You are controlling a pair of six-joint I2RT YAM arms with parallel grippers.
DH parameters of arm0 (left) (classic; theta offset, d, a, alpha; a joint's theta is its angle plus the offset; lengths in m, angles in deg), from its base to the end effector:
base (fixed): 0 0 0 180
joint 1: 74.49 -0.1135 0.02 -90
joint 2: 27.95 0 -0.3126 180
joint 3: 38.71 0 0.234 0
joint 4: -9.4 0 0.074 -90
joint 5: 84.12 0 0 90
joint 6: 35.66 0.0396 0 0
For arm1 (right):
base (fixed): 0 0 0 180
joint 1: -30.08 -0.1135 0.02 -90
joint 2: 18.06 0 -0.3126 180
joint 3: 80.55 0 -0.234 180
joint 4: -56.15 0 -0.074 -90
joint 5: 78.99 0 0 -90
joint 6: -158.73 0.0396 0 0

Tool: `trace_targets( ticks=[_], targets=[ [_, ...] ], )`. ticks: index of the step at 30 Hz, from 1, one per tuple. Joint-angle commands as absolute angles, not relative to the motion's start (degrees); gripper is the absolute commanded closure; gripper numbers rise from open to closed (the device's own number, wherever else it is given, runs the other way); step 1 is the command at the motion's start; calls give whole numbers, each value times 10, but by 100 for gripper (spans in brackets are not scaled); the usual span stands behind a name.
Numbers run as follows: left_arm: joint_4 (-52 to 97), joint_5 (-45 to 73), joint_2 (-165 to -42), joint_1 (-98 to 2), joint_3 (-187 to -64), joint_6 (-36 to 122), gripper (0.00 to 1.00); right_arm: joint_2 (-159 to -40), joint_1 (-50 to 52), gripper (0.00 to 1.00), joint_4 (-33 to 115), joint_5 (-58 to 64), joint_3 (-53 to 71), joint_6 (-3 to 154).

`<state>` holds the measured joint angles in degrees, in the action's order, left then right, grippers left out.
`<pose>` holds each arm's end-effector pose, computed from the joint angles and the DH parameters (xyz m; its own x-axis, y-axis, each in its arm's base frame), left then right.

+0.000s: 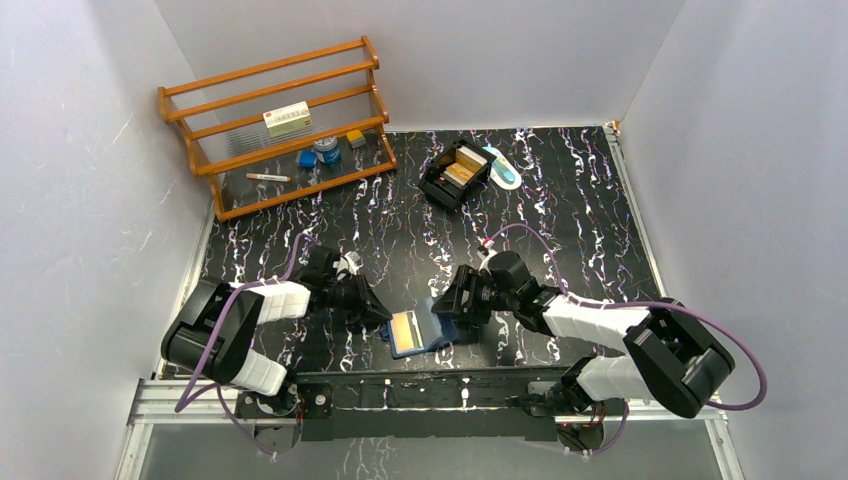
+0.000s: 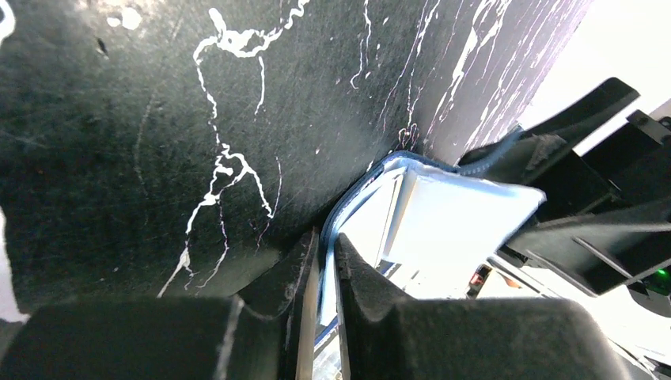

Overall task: Put the credit cards into the card holder
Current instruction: Close the card holder at the center of the board.

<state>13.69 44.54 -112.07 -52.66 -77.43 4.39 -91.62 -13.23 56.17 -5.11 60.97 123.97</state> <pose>0.1952 -0.1048 0.1778 -0.9649 -0.2574 -0.0516 -0.1136 0.5868 -0.8017 0.1487 0.1553 0.2145 -0.9156 0.2216 -0.3357 -0.1266 0.6334 0.7634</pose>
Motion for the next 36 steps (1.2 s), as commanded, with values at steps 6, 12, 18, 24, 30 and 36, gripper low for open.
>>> trace_targets(
  ticks=[6,12,18,24,30,36],
  targets=[
    [137,424,-1130,-501,-787,35,90,-861,-140,27,670,-124,597,1301],
    [133,420,-1133,-490,-793,24,90,-862,-143,27,689,-131,596,1319],
    [113,411,-1137,-468,-798,0,90,-905,-177,29,747,-124,601,1345],
    [100,417,-1142,-448,-815,-18,82,-960,-200,34,738,-113,582,1315],
    [219,358,-1096,-448,-859,33,70,-964,-201,49,601,-60,552,1245],
    [314,323,-1067,-448,-881,57,69,-1002,-205,55,536,-38,515,1209]
  ],
)
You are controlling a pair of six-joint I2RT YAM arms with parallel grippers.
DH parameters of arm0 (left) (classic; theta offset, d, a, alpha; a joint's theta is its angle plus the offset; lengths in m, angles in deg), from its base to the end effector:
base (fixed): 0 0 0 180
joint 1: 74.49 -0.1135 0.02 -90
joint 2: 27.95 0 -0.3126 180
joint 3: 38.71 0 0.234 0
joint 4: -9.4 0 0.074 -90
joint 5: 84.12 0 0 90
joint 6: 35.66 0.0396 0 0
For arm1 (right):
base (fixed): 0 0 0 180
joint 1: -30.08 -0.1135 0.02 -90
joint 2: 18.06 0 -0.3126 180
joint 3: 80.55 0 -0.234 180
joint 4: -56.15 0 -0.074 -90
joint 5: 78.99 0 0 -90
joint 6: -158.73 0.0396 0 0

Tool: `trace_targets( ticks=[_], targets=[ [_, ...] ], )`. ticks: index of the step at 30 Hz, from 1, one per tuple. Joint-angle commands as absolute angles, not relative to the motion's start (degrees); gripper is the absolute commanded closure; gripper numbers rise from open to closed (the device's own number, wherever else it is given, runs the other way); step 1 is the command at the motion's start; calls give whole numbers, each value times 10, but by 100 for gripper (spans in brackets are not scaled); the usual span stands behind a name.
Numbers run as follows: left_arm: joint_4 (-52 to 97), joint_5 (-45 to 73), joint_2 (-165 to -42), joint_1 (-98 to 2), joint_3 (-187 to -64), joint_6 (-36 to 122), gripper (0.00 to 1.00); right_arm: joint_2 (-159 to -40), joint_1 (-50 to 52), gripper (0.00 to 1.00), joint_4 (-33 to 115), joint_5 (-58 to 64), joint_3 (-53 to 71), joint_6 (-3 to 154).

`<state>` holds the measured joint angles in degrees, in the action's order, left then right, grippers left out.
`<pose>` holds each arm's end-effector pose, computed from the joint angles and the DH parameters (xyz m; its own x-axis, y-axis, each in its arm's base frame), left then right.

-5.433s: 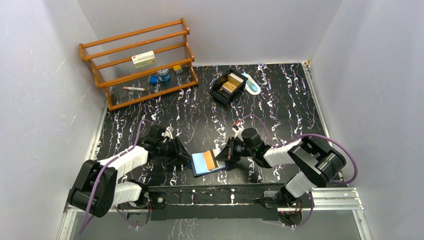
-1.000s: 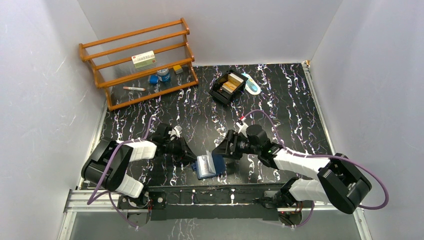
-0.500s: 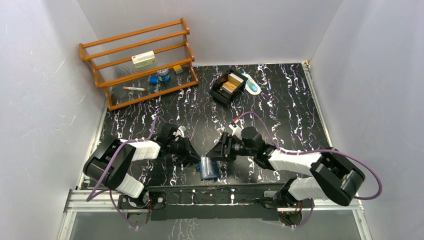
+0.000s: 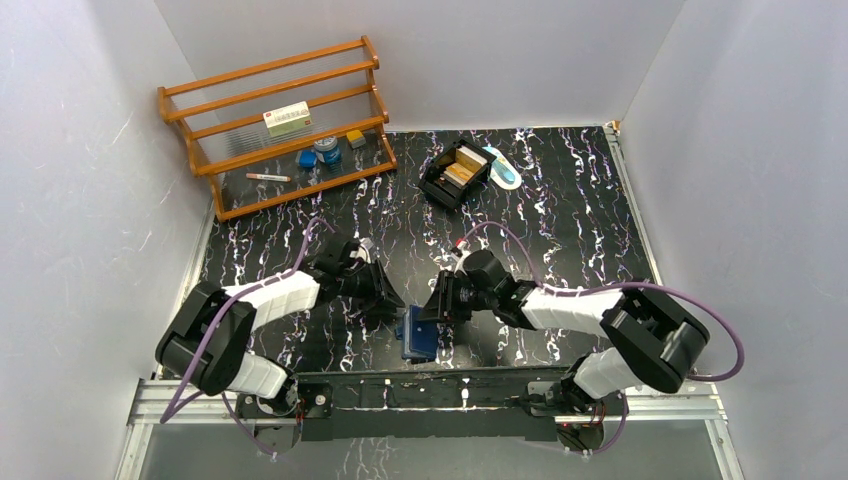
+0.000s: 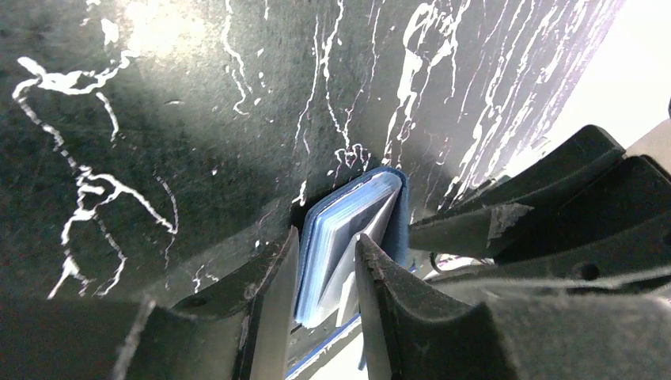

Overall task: Put the credit cards into the card holder
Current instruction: Close the card holder at the center of the board.

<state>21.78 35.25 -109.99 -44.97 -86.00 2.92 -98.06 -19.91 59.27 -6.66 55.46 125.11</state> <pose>0.2017 -0.1365 0.2102 -0.9604 -0.2391 -0.1433 -0.0497 0.6527 -0.7560 0.1508 0.1983 0.2231 -0.9375 0.1173 -0.3277 -0.2041 0.5774 0.7905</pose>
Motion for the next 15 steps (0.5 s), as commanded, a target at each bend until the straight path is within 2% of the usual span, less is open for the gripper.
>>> trace_targets(
  ticks=[1,6,9,15],
  targets=[
    [331,319,-1053,-449,-882,64,69,-1010,-206,56,527,-33,508,1201],
    [357,348,-1015,-448,-870,94,76,-1052,-220,60,443,-1,461,1151],
    [359,350,-1007,-444,-860,122,76,-1067,-224,60,412,19,450,1125],
    [359,283,-1002,-401,-870,198,78,-1075,-224,61,388,42,445,1100]
  ],
)
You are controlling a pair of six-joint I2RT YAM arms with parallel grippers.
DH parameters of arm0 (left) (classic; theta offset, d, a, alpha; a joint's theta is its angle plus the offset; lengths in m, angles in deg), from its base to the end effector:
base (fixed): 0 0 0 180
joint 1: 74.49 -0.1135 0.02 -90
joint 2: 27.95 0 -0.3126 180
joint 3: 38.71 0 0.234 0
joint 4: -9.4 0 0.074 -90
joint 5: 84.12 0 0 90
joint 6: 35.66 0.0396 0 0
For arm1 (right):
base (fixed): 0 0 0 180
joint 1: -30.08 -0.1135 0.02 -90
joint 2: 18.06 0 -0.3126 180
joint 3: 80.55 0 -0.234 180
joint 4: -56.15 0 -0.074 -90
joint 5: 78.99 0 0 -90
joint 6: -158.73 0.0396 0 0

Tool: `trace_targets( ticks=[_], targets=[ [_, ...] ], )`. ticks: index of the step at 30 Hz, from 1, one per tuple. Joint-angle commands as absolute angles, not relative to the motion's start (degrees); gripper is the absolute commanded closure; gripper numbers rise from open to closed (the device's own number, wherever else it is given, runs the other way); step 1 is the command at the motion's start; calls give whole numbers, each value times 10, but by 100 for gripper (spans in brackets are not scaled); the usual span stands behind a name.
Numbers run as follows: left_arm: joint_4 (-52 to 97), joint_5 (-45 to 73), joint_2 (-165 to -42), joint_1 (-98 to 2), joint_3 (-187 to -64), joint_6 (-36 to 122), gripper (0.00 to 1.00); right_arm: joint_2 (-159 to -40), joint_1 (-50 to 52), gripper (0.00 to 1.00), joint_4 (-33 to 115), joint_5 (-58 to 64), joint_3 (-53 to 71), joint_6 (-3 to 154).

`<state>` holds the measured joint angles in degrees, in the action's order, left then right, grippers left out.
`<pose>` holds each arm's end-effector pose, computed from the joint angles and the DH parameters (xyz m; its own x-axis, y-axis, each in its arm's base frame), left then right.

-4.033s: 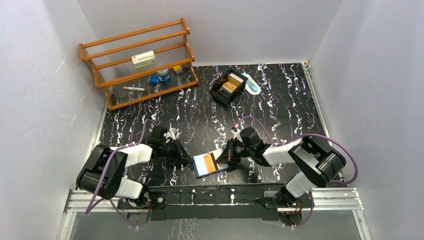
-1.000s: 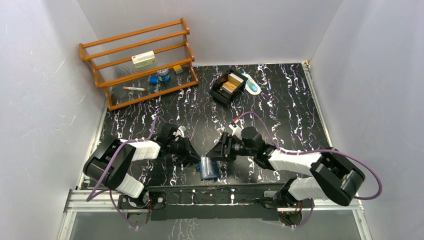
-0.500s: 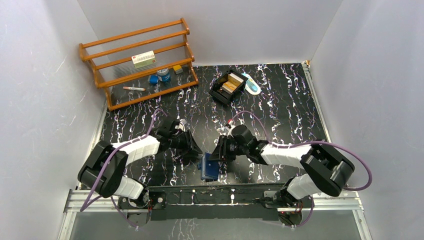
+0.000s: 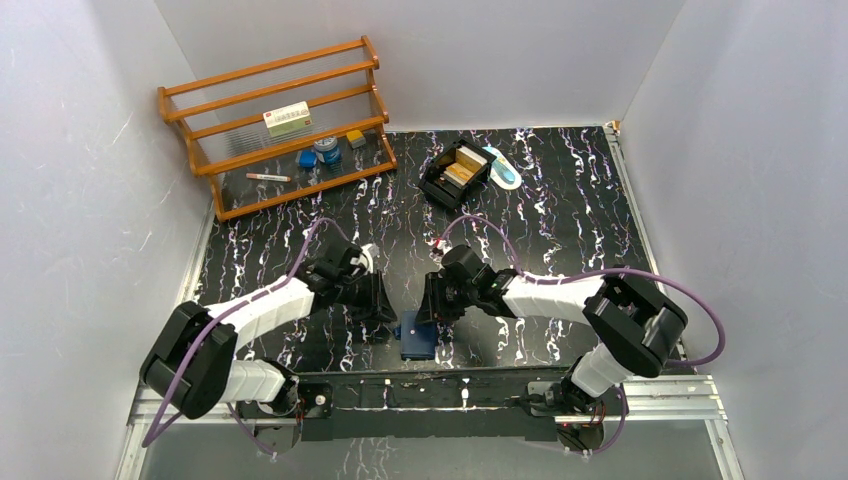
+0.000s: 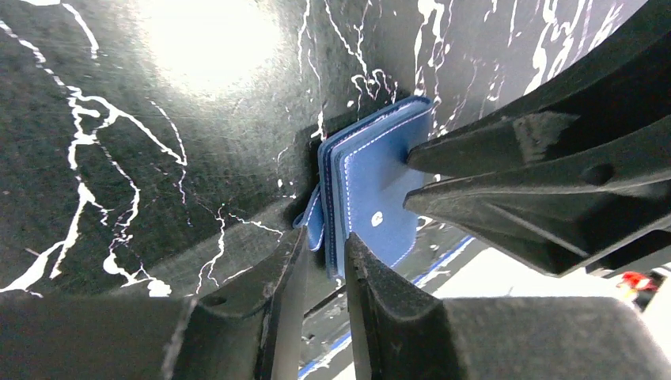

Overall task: Put the credit cards into the card holder
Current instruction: Close the card holder at the center of the board.

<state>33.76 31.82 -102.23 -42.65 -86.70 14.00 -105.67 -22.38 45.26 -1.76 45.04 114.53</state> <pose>0.1732 -0.1279 0.2260 -0.9603 -0.0889 -0.2643 0.1159 0.7348 -0.6683 0.1659 0.2303 0.2193 -0.9193 -0.0489 -0.3905 -0.3026 0.7220 0.6221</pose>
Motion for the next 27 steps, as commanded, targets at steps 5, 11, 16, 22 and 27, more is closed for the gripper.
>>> trace_targets(
  ticks=[5,11,16,22,27],
  targets=[
    [361,286,-1032,-399,-871,177,78,-1072,-224,61,371,53,436,1100],
    [353,292,-1055,-399,-866,139,73,-1033,-241,60,351,63,424,1133],
    [330,309,-1060,-397,-858,123,65,-1017,-250,59,343,79,421,1142],
    [301,317,-1085,-383,-844,99,66,-1029,-259,59,361,73,429,1151],
    [288,317,-1094,-370,-847,86,82,-1026,-274,59,362,75,427,1159]
  ],
)
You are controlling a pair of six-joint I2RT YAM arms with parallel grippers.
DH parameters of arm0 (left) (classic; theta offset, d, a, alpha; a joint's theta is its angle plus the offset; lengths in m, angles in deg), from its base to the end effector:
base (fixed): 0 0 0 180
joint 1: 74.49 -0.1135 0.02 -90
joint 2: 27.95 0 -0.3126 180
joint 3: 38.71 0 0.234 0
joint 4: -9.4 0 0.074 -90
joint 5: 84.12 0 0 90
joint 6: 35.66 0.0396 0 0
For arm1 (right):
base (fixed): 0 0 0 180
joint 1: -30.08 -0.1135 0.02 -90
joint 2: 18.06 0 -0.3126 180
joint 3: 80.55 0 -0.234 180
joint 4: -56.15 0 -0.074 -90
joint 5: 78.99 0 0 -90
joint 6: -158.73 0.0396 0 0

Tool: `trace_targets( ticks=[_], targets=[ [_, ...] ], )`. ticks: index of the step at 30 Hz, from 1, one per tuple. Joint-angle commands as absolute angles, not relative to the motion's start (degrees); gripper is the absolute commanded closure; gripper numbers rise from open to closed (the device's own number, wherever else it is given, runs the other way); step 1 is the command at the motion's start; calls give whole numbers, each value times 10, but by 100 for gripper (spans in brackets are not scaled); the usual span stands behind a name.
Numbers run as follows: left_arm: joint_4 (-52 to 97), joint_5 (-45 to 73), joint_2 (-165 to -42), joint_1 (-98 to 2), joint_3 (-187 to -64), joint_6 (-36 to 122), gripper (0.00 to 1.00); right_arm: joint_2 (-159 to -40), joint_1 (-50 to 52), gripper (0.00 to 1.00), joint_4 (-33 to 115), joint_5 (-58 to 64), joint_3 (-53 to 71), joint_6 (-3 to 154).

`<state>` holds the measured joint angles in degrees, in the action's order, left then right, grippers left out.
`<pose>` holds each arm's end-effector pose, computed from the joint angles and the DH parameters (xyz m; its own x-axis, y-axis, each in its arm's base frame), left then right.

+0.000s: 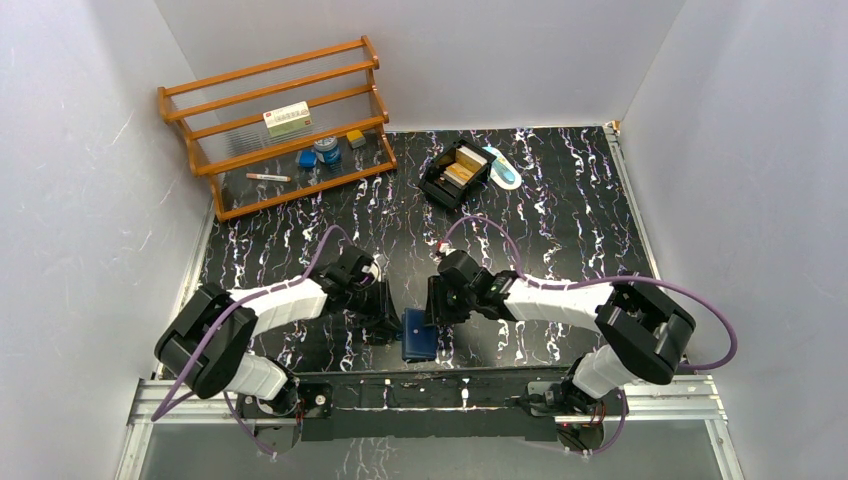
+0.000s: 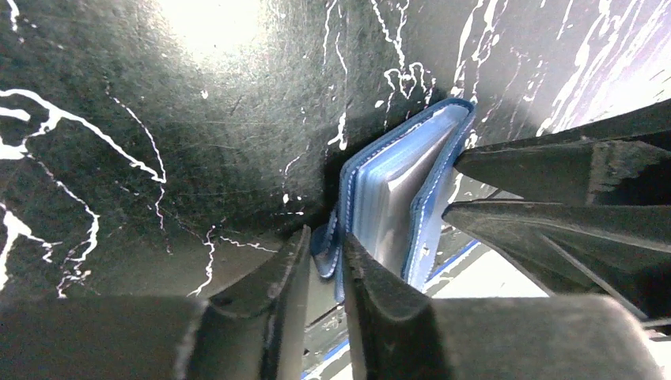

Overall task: Put the credit cards into the card holder
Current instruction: Close the card holder at the center of the board.

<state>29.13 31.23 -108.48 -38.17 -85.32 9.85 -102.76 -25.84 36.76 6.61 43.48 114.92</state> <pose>0.1735 -0.1486 0.2028 -0.9813 -0.0646 -0.1812 0.0729 0.7465 -0.6614 0.1499 0.2271 0.2278 -0.9055 -0.0543 -0.4209 -0.2905 0.8024 0.5213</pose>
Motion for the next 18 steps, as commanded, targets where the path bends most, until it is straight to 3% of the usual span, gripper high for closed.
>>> trace_targets(
  ticks=[1,3,12,18],
  targets=[
    [284,322,-1091,-370,-849,84,89,-1024,-277,59,360,77,426,1160],
    [266,339,-1078,-370,-853,81,100,-1022,-281,59,354,82,426,1161],
    [-126,465,-1034,-369,-752,-66,100,-993,-281,60,355,123,470,1170],
    [-225,479,-1050,-370,-722,-77,100,-974,-277,61,371,118,491,1172]
  ],
)
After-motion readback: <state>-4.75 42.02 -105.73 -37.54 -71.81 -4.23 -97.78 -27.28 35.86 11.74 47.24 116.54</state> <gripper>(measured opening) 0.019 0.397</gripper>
